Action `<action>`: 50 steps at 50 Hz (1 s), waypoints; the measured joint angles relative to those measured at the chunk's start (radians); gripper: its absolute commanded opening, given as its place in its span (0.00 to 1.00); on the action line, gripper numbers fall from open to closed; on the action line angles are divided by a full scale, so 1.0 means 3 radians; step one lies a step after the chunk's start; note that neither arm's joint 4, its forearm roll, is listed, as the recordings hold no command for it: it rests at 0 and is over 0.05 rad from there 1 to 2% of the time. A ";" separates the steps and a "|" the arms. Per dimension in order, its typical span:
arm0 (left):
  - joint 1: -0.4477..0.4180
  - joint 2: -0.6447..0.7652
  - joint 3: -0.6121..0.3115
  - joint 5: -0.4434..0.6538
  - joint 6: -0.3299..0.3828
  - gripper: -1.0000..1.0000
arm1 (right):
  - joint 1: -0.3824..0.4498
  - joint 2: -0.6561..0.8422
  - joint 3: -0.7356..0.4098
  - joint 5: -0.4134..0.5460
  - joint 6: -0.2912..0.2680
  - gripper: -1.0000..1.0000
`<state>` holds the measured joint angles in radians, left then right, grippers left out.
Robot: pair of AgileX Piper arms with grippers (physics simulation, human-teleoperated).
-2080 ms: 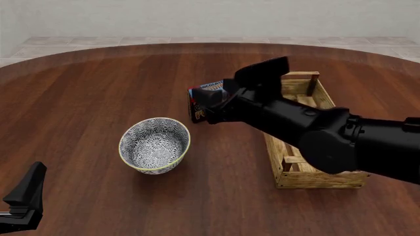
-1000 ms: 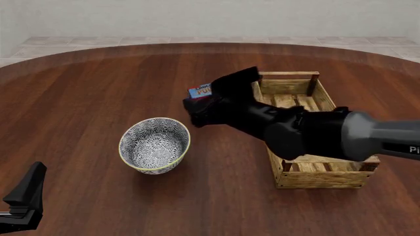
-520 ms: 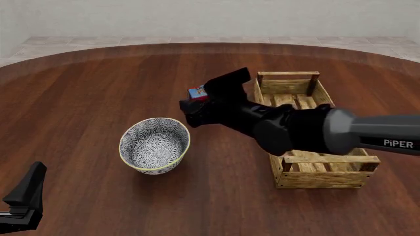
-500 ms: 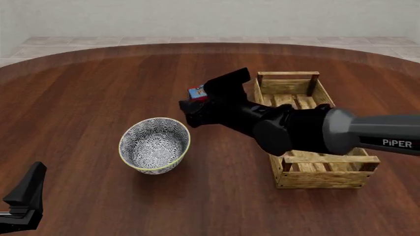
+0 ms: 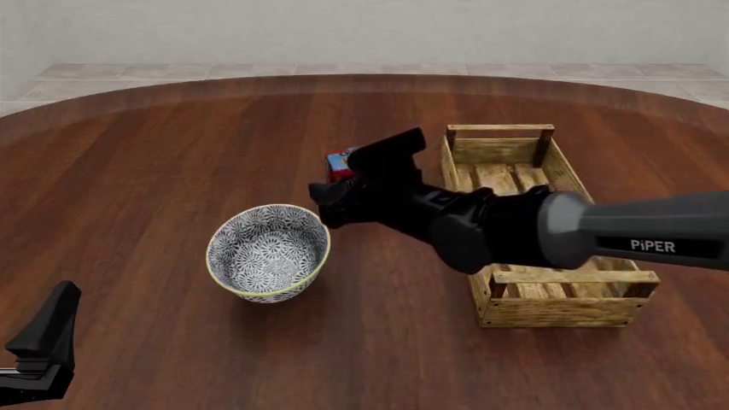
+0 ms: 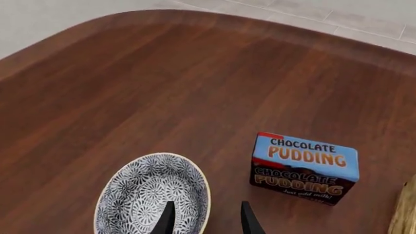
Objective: Pick up the bowl on the left and put it in the tray.
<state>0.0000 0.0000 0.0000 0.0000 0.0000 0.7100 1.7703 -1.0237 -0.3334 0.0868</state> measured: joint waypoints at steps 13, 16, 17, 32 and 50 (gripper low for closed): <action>0.0000 0.0000 0.0000 0.0000 0.0000 1.00 | -0.0009 0.0111 -0.0037 -0.0029 0.0003 1.00; 0.0000 0.0000 0.0000 0.0000 0.0000 1.00 | -0.0006 0.0134 -0.0040 -0.0041 0.0004 1.00; 0.0000 0.0000 0.0000 0.0000 0.0000 1.00 | -0.0004 0.0141 -0.0040 -0.0044 0.0005 1.00; 0.0000 0.0000 0.0000 0.0000 0.0000 1.00 | 0.0019 0.0234 -0.0064 -0.0070 0.0008 1.00; 0.0000 0.0000 0.0000 0.0000 0.0000 1.00 | 0.0043 0.0341 -0.0079 -0.0105 0.0010 1.00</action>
<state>0.0000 0.0000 0.0000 0.0000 0.0000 0.7229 1.8727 -1.0474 -0.3649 0.0899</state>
